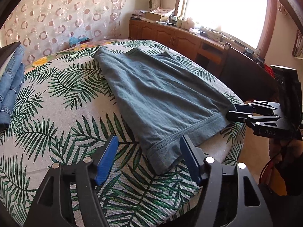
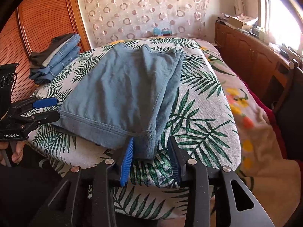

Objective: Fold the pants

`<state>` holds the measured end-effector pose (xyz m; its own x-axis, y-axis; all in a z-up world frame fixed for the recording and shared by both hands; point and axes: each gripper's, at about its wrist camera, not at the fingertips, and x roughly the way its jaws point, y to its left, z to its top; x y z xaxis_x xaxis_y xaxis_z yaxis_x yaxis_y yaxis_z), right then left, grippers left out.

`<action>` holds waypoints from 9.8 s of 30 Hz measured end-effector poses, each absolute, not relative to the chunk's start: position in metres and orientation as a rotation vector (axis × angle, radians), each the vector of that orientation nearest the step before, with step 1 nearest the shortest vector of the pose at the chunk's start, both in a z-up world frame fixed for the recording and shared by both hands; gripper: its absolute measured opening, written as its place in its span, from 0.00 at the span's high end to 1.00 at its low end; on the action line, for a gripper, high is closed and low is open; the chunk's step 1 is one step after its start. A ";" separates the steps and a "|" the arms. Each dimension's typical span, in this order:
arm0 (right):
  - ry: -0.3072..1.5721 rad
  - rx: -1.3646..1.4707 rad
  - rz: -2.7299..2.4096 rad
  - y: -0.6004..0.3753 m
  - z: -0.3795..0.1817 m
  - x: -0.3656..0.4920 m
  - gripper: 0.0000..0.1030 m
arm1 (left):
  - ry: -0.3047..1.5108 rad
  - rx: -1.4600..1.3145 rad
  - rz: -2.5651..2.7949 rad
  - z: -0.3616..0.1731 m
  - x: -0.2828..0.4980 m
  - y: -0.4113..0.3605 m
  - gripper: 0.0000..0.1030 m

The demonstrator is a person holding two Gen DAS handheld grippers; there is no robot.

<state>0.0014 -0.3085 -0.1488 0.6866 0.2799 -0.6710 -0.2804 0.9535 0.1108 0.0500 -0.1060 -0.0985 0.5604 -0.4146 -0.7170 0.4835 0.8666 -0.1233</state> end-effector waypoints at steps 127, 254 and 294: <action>0.425 -0.122 0.585 -0.182 0.035 0.213 0.90 | 0.491 0.002 -0.354 0.068 0.228 0.002 0.89; 0.784 -0.170 0.369 -0.155 -0.016 0.284 0.86 | 0.775 0.041 -0.272 -0.103 0.090 -0.010 0.23; 0.774 -0.080 0.525 -0.220 -0.032 0.062 0.60 | 0.755 -0.028 -0.342 -0.094 0.023 0.002 0.63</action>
